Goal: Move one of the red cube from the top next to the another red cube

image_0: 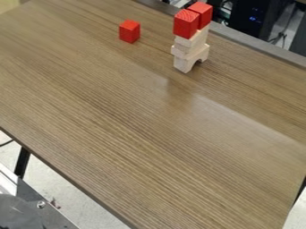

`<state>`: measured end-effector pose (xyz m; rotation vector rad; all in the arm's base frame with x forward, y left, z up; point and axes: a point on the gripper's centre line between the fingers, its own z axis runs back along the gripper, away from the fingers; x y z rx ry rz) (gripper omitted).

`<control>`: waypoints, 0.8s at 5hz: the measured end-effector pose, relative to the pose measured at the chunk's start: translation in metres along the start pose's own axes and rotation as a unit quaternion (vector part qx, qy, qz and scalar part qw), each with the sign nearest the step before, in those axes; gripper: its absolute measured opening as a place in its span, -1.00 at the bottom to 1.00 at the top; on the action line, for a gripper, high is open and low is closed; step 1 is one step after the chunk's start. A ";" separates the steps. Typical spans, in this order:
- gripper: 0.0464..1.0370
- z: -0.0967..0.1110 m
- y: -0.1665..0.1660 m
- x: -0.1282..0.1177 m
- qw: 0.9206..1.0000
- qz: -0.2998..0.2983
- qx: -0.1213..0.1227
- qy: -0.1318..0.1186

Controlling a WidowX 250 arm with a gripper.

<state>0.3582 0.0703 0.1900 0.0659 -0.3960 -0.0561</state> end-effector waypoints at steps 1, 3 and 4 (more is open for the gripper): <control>0.92 -0.011 -0.002 -0.006 1.000 -0.001 -0.006 0.018; 0.92 -0.012 -0.029 0.000 1.000 -0.020 -0.020 0.008; 0.93 -0.042 -0.029 0.017 1.000 -0.002 -0.011 0.016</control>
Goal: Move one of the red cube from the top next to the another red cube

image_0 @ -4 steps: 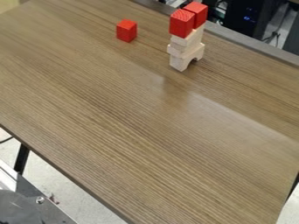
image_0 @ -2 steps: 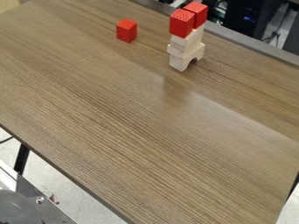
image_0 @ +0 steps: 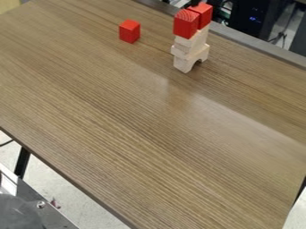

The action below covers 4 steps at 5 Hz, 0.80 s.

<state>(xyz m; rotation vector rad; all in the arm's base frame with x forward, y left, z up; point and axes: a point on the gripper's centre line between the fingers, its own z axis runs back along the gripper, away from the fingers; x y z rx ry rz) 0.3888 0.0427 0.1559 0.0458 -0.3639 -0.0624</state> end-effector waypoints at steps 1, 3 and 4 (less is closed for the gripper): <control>0.92 -0.026 0.002 0.022 1.000 0.021 0.017 0.001; 0.93 -0.040 0.005 0.045 0.999 0.045 0.018 -0.005; 0.92 -0.039 0.002 0.046 0.999 0.051 0.007 -0.008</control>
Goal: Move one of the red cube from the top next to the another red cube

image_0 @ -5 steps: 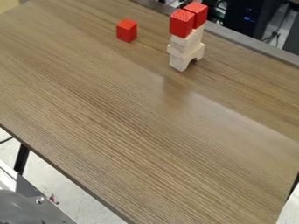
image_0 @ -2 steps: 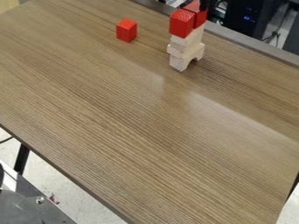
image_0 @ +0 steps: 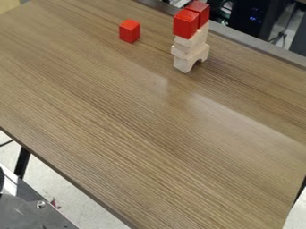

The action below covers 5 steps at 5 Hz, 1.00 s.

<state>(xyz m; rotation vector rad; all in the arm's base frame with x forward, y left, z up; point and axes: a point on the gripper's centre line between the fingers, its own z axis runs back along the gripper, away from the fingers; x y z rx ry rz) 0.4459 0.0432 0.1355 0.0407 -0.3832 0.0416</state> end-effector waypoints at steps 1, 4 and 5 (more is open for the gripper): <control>0.93 -0.003 -0.002 -0.004 1.000 -0.004 -0.023 0.004; 0.31 -0.015 0.003 -0.020 0.999 -0.014 -0.007 0.029; 0.08 -0.013 0.006 -0.025 0.999 -0.015 -0.007 0.030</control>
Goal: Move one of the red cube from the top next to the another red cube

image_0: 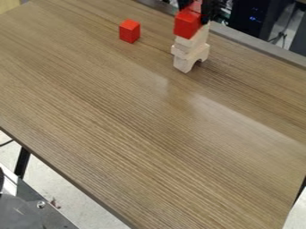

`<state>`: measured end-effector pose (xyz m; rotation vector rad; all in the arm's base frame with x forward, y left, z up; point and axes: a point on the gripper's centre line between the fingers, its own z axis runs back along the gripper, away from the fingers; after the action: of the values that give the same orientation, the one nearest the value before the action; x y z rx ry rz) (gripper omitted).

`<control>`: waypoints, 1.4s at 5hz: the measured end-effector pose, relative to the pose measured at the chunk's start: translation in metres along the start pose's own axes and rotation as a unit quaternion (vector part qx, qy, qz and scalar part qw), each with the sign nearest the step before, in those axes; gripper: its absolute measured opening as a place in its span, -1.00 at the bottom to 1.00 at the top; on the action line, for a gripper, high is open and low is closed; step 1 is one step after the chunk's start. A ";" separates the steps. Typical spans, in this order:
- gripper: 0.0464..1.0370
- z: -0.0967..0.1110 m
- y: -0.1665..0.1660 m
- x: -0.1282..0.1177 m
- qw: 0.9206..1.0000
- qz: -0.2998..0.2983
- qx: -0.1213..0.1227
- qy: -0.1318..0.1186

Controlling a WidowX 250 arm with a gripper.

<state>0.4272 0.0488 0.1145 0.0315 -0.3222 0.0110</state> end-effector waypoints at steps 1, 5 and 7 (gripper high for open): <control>0.08 0.013 0.005 -0.004 1.000 0.003 -0.007 -0.011; 0.08 0.005 0.074 0.017 0.995 0.087 0.019 -0.042; 0.08 -0.054 0.112 0.029 0.987 0.131 0.089 -0.004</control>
<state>0.4701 0.1629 0.0758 0.1657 -0.3313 0.2997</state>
